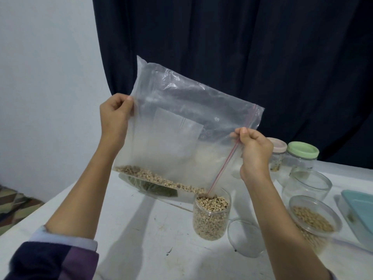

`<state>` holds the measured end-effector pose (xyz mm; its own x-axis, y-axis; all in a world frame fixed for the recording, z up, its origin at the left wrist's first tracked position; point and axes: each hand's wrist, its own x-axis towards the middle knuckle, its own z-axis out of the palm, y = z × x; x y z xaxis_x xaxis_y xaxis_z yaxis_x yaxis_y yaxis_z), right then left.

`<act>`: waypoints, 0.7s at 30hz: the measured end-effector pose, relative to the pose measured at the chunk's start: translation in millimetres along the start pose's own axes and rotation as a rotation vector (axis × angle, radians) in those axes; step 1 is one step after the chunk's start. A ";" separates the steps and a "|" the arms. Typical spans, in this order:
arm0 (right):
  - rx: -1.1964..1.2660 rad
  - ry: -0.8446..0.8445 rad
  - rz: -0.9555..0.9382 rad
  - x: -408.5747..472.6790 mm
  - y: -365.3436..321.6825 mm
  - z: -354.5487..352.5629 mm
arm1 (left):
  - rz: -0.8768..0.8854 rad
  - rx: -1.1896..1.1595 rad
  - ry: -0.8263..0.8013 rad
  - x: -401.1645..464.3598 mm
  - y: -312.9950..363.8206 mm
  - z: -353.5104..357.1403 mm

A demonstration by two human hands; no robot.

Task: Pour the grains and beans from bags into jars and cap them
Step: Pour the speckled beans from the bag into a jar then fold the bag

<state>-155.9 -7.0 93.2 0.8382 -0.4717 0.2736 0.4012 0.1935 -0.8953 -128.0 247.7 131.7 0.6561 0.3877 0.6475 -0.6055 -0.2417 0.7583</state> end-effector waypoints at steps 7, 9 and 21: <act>-0.006 0.002 -0.018 0.5 1.3 1.9 | 0.057 0.006 -0.003 -0.2 5.7 6.5; -0.039 -0.034 -0.006 0.6 1.4 1.8 | 0.074 0.034 -0.037 1.3 5.0 4.6; -0.028 -0.019 -0.011 2.5 -2.0 2.4 | 0.093 0.040 -0.059 5.0 3.6 -2.1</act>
<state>-153.8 -6.5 96.5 0.8408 -0.4569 0.2903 0.4003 0.1639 -0.9016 -127.9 250.6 137.5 0.6241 0.3092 0.7176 -0.6475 -0.3095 0.6964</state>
